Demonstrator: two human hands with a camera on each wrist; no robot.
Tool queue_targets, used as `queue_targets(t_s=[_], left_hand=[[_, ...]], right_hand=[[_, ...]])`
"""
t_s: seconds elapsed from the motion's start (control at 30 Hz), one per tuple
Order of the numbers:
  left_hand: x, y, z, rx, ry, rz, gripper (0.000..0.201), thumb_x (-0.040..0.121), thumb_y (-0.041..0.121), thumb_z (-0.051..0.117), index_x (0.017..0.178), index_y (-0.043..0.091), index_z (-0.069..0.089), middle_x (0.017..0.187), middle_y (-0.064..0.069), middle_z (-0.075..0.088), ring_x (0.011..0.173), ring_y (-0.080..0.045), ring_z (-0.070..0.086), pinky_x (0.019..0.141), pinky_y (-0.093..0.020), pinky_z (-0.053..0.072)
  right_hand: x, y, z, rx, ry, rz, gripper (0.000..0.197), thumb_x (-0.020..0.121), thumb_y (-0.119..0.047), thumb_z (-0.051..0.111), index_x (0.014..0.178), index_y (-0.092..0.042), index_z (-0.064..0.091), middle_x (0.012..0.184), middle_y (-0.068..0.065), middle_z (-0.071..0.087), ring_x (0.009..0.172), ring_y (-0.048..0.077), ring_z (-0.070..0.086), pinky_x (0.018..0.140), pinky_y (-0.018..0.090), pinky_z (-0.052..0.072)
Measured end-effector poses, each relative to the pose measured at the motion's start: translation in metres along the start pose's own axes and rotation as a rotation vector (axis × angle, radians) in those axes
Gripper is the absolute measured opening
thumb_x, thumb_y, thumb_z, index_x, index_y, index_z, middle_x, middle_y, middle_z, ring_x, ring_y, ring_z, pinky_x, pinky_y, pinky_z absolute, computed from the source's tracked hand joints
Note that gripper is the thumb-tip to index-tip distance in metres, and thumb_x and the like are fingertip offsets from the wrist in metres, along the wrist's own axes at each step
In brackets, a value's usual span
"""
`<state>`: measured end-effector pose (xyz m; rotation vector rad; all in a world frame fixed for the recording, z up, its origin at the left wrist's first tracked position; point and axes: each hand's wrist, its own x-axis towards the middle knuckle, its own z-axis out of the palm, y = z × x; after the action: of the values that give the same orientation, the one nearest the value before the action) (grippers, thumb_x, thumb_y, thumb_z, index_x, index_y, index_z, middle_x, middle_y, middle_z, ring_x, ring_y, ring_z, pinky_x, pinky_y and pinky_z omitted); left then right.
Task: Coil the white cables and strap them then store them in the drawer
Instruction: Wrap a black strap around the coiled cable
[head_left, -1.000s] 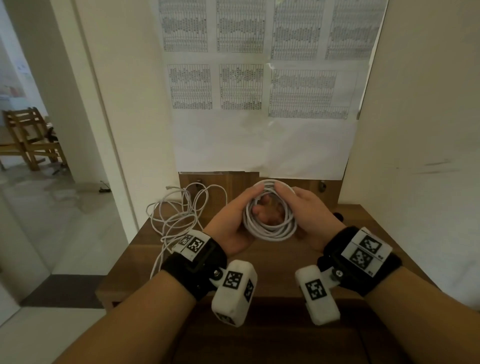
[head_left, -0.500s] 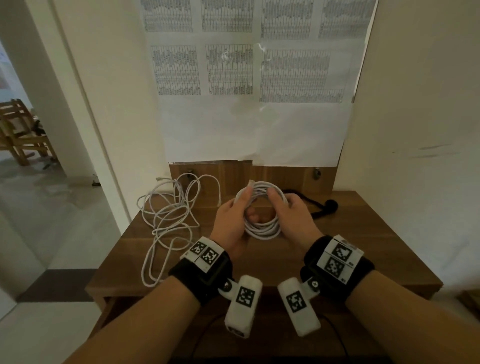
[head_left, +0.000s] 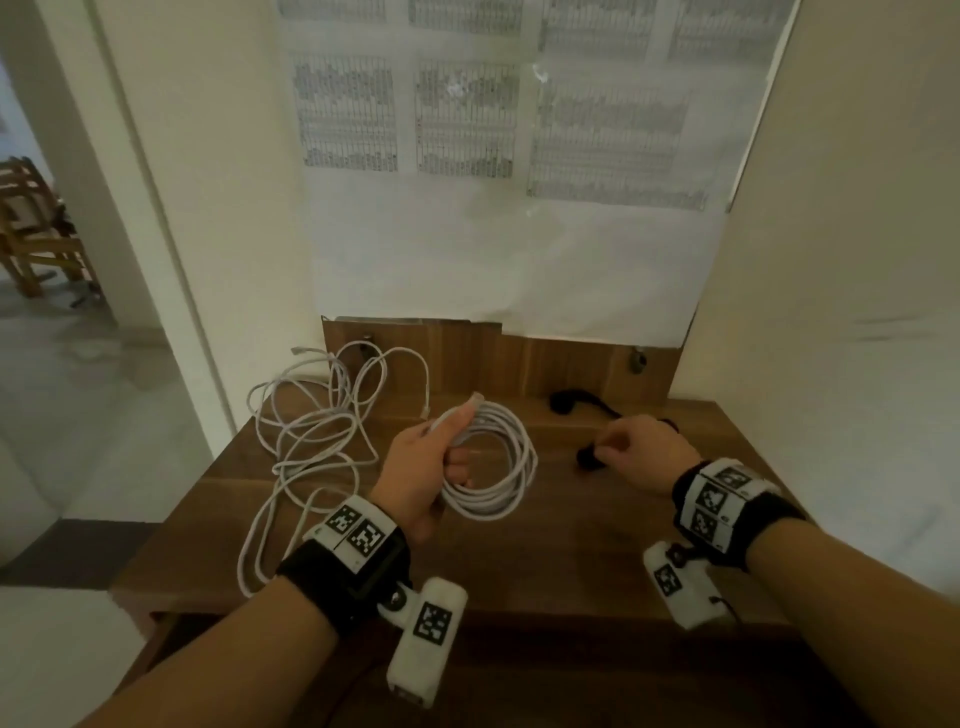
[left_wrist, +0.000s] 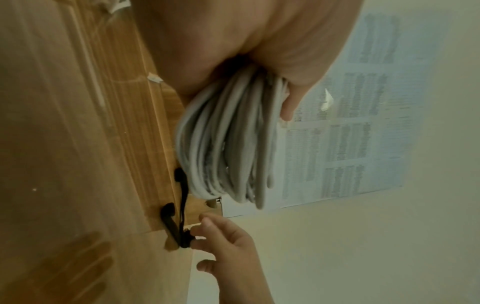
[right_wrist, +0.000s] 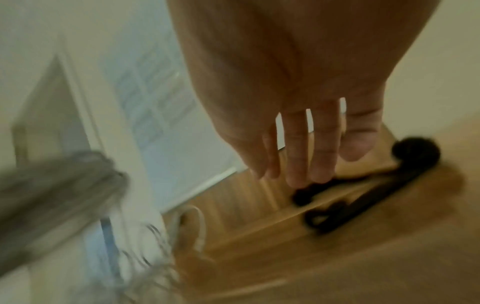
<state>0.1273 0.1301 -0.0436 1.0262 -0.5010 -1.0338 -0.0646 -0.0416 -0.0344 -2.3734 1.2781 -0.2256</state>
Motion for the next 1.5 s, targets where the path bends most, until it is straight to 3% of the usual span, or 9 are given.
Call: queue_targets(t_s=[0.1, 0.23, 0.47, 0.83, 0.9, 1.07, 1.33, 1.43, 1.5], left_hand=[[0.007, -0.003, -0.002, -0.021, 0.008, -0.018, 0.039, 0.092, 0.029, 0.066, 0.119, 0.001, 0.066, 0.053, 0.008, 0.034, 0.042, -0.007, 0.033, 0.041, -0.02, 0.035], [0.013, -0.006, -0.009, -0.046, 0.013, -0.095, 0.035, 0.092, 0.032, 0.066, 0.114, 0.005, 0.067, 0.051, 0.009, 0.032, 0.041, -0.006, 0.033, 0.04, -0.019, 0.034], [0.016, -0.008, -0.011, -0.045, 0.008, -0.148, 0.027, 0.091, 0.035, 0.068, 0.103, 0.011, 0.067, 0.052, 0.009, 0.033, 0.041, -0.005, 0.033, 0.04, -0.018, 0.034], [0.013, -0.005, -0.004, -0.058, -0.036, -0.141, 0.026, 0.088, 0.034, 0.071, 0.102, 0.013, 0.068, 0.055, 0.008, 0.031, 0.041, -0.006, 0.032, 0.041, -0.019, 0.034], [0.01, -0.004, -0.003, -0.069, -0.059, -0.14, 0.021, 0.089, 0.034, 0.071, 0.097, 0.015, 0.069, 0.056, 0.008, 0.03, 0.041, -0.006, 0.031, 0.041, -0.018, 0.034], [0.004, 0.003, 0.0, -0.159, -0.171, -0.161, 0.023, 0.088, 0.035, 0.065, 0.101, 0.018, 0.069, 0.06, 0.006, 0.036, 0.042, -0.004, 0.035, 0.042, -0.016, 0.034], [0.004, 0.017, 0.007, -0.377, -0.369, -0.229, 0.05, 0.102, 0.046, 0.046, 0.127, 0.004, 0.054, 0.057, -0.003, 0.058, 0.044, -0.012, 0.057, 0.059, -0.028, 0.055], [-0.001, 0.026, 0.013, -0.503, -0.612, -0.245, 0.061, 0.106, 0.042, 0.033, 0.131, -0.01, 0.053, 0.082, -0.025, 0.069, 0.076, -0.035, 0.072, 0.085, -0.044, 0.055], [0.001, 0.028, 0.018, -0.346, -0.592, -0.195, 0.06, 0.105, 0.046, 0.035, 0.129, -0.005, 0.056, 0.072, -0.014, 0.068, 0.063, -0.023, 0.069, 0.078, -0.036, 0.056]], right_hand=[[0.03, 0.018, -0.004, -0.36, -0.064, 0.02, 0.039, 0.1, -0.016, 0.053, 0.138, -0.023, 0.053, 0.14, 0.006, 0.055, 0.123, 0.026, 0.056, 0.1, 0.036, 0.048], [0.044, 0.018, 0.011, -0.337, -0.194, -0.04, 0.056, 0.096, 0.002, 0.049, 0.145, -0.025, 0.047, 0.146, 0.006, 0.05, 0.128, 0.027, 0.053, 0.099, 0.033, 0.048], [0.051, 0.021, 0.024, -0.471, -0.189, -0.104, 0.023, 0.098, -0.03, 0.059, 0.12, -0.023, 0.063, 0.12, 0.003, 0.061, 0.105, 0.021, 0.059, 0.092, 0.034, 0.05], [0.033, -0.002, -0.026, 0.563, 0.362, -0.06, 0.012, 0.106, -0.016, 0.041, 0.117, -0.015, 0.046, 0.105, 0.016, 0.067, 0.072, 0.019, 0.065, 0.053, 0.026, 0.048], [0.026, -0.013, -0.039, 0.81, 0.315, -0.042, 0.009, 0.107, -0.013, 0.038, 0.114, -0.012, 0.043, 0.103, 0.02, 0.071, 0.062, 0.014, 0.07, 0.043, 0.024, 0.046], [-0.003, -0.045, -0.057, 1.199, 0.178, -0.067, 0.012, 0.108, -0.015, 0.036, 0.113, -0.013, 0.047, 0.093, 0.015, 0.077, 0.078, 0.024, 0.077, 0.056, 0.033, 0.058], [-0.019, -0.075, -0.053, 1.175, 0.036, -0.112, 0.014, 0.108, -0.019, 0.04, 0.112, -0.015, 0.052, 0.098, 0.013, 0.078, 0.089, 0.028, 0.076, 0.06, 0.036, 0.06], [-0.018, -0.081, -0.039, 1.014, 0.021, -0.174, 0.013, 0.104, -0.017, 0.051, 0.113, -0.014, 0.06, 0.098, 0.008, 0.077, 0.088, 0.025, 0.075, 0.068, 0.038, 0.062], [-0.018, -0.085, -0.031, 0.91, 0.05, -0.233, 0.011, 0.1, -0.018, 0.059, 0.107, -0.016, 0.067, 0.096, 0.004, 0.075, 0.082, 0.019, 0.072, 0.073, 0.034, 0.06]])
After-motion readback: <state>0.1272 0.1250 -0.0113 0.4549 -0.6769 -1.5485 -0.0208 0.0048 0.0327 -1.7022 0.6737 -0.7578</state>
